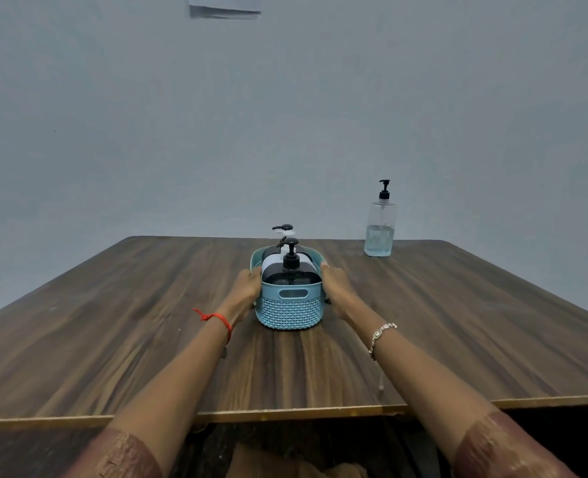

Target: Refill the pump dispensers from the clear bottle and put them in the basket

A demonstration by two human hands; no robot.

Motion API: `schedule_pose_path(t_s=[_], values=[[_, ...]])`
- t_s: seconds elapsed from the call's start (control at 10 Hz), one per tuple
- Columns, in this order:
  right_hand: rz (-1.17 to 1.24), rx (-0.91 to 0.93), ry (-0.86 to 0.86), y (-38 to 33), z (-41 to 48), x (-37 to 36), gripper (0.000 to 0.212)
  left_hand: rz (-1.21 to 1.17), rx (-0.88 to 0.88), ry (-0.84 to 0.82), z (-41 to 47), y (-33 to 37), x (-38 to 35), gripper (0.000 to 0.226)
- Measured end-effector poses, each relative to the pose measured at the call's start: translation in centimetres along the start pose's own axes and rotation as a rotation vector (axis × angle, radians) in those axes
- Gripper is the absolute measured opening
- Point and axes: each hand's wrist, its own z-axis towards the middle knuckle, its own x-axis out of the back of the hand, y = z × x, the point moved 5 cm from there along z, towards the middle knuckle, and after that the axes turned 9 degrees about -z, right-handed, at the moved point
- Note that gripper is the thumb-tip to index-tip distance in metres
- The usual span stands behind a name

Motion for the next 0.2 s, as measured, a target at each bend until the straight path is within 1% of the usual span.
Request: schedule_pose_path(t_s=[0.1, 0.2], values=[[-0.205, 0.199, 0.08, -0.5, -2.2, 0.6, 0.049, 0.191, -0.171, 0.098, -0.3, 0.1, 0.6, 0.047], [-0.325, 0.383, 0.153, -0.7, -4.8, 1.1, 0.055, 0.323, -0.295, 0.08, -1.7, 0.5, 0.2, 0.056]])
